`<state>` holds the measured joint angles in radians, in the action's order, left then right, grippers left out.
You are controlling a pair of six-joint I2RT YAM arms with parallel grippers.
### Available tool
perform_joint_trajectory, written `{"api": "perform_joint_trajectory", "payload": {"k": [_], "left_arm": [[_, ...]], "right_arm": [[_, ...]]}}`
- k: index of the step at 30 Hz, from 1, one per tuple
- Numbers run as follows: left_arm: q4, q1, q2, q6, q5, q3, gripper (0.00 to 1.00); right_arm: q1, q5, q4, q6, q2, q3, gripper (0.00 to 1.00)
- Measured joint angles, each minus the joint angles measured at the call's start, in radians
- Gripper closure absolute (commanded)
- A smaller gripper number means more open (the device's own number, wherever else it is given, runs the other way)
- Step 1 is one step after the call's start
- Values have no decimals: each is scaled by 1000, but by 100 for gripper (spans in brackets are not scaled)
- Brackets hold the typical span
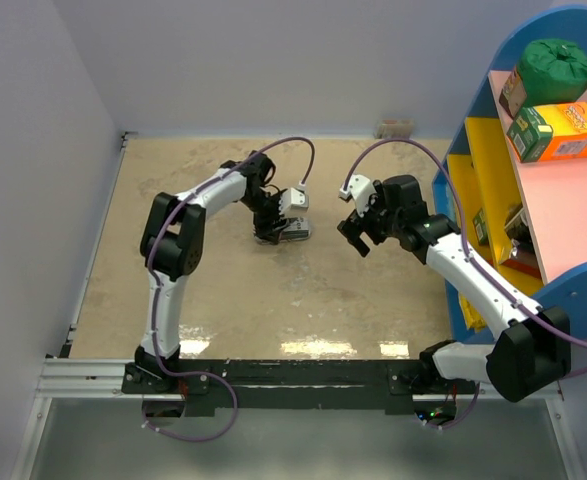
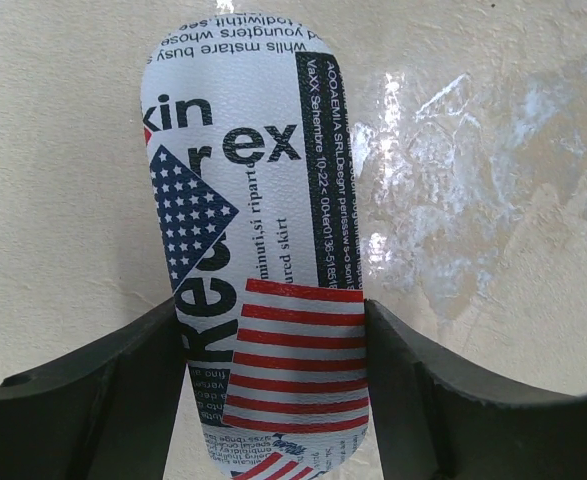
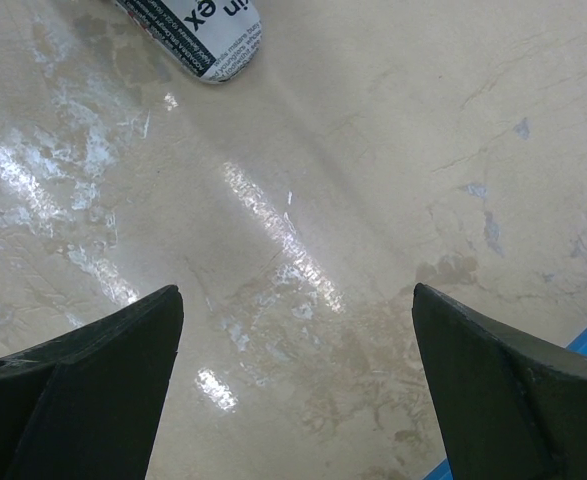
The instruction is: Organize the sunglasses
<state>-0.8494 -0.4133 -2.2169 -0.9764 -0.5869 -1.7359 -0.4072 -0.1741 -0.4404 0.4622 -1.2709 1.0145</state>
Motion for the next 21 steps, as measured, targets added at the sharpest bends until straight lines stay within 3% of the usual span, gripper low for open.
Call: {"api": "perform_joint_trajectory", "payload": {"k": [4,9,21], "left_arm": [[20,-1,14,-13,9,25,31],[45,-7,27,-13,45,46,1],[93,-6,154,52,76,120,0]], "right_arm": [[0,-1,0,0,0,-1,2],[0,-1,0,2,0,-4,2],[0,-4,1,2,0,-5,1]]}}
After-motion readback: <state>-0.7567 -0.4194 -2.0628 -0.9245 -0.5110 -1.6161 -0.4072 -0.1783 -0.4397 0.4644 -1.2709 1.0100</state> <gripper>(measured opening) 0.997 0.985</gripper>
